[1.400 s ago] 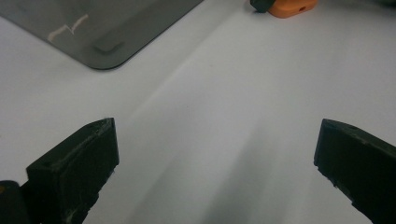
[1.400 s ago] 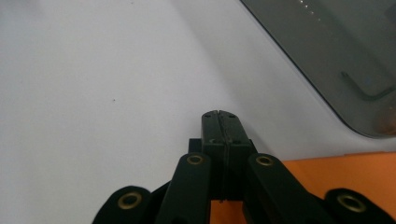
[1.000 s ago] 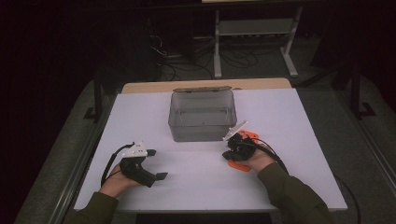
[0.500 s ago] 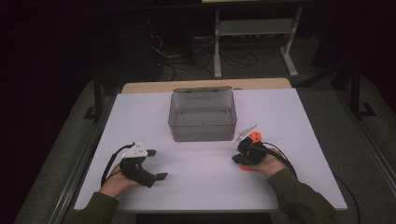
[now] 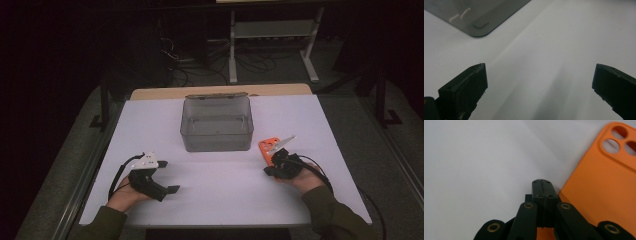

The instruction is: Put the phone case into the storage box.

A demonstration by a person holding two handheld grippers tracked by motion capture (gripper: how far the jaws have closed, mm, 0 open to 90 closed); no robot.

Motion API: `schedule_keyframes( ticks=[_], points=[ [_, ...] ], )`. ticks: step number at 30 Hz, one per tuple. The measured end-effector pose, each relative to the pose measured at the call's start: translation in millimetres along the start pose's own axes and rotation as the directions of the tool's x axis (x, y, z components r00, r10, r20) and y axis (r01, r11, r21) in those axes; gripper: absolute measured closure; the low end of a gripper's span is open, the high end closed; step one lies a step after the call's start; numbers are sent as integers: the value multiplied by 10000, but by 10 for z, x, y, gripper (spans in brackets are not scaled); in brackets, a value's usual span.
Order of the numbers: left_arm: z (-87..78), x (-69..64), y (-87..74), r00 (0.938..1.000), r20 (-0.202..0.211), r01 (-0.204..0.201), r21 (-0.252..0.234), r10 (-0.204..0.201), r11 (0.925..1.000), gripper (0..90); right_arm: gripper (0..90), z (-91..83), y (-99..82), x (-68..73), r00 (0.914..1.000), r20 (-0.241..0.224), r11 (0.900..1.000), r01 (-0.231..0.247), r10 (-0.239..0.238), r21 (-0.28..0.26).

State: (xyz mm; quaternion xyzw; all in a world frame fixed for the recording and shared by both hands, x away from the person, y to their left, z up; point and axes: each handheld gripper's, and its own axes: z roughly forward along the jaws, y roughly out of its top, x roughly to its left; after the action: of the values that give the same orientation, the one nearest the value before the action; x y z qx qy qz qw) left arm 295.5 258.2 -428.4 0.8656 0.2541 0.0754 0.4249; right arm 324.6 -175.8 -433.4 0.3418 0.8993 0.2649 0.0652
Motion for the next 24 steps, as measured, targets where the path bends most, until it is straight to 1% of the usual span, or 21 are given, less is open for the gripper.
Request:
schedule_keyframes(
  ticks=[5,9,11,15,18,21,22,23,24],
  points=[
    [0,-2,1,10000,0,-13,17,13,10000,0,890,-83,-120,-115,9989,311,9993,-359,361,-62],
    [2,-2,1,10000,-5,-25,35,25,10000,0,890,-145,-205,-198,9968,485,9979,-629,635,-140],
    [2,-3,2,10000,-9,-33,48,33,10000,0,889,-163,-237,-225,9960,500,9971,-734,743,-209],
    [4,-5,3,10000,6,-56,45,56,10000,0,889,-190,-246,-227,9954,502,9961,-795,813,-383],
    [4,-6,3,10000,8,-66,50,66,10000,0,882,-222,-222,-205,9953,377,9932,-861,893,-789],
    [2,-9,4,10000,12,-70,55,70,10000,0,791,-240,-195,-151,9950,232,9878,-939,975,-1244],
    [2,-9,4,10000,15,-75,61,75,10000,0,750,-238,-189,-135,9951,265,9867,-903,947,-1350],
    [2,-10,4,10000,14,-75,59,75,10000,0,730,-239,-181,-112,9953,274,9854,-884,933,-1455],
    [3,-11,4,10000,15,-73,63,73,10000,0,692,-238,-173,-88,9952,194,9834,-914,956,-1565]
  ],
)
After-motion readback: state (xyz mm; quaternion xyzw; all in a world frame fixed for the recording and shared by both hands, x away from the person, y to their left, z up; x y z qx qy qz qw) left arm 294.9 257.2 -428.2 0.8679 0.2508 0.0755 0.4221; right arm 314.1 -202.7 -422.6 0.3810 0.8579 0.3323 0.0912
